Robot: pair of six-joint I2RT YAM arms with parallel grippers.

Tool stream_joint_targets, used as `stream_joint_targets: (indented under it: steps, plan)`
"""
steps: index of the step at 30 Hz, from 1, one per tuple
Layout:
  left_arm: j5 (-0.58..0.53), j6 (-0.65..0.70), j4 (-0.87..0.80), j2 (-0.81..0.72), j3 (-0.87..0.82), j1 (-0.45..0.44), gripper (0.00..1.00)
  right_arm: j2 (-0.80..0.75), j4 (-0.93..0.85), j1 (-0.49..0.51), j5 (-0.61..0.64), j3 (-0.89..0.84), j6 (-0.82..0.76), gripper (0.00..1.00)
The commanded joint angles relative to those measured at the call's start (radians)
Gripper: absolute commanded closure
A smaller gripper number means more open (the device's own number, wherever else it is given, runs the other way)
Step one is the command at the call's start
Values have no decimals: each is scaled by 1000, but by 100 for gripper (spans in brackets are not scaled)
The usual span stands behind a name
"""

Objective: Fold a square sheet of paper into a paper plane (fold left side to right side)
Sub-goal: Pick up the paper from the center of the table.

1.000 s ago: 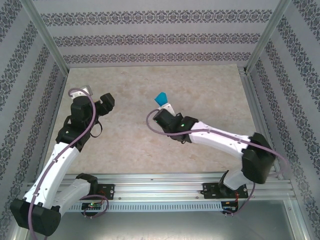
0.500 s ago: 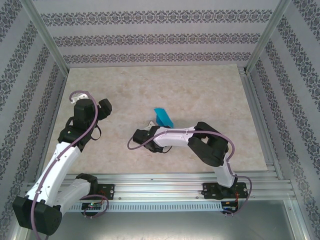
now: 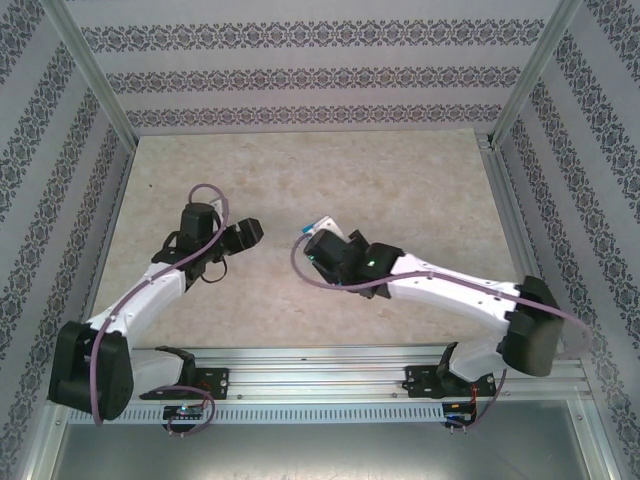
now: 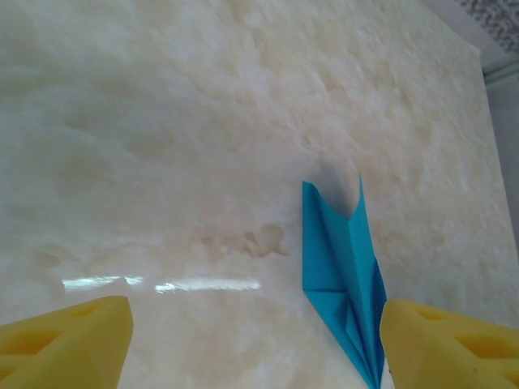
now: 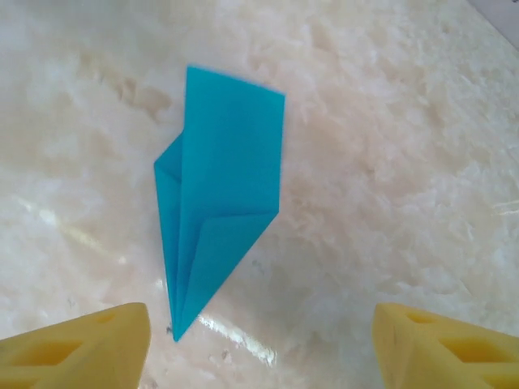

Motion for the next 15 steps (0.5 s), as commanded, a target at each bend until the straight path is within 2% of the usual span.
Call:
stream_joint_targets:
  steps: [1,4,9,12,15]
  plan:
    - [171,-76,236,96,10,-79,19,-102,184,-100,-194,-100,60,22]
    - [181,-121,329,225,50,-139,18,-200,323,-223,-372,-199,122,18]
    - [176,-133,376,420,157,-208,20,-306,512,-409,-598,-380,226,11]
    - [185,-153,408,522,215,-221,26,-331,583,-516,-736,-463,283,11]
    - [194,-156,423,608,268,-225,38,-336,636,-597,-833,-526,320,11]
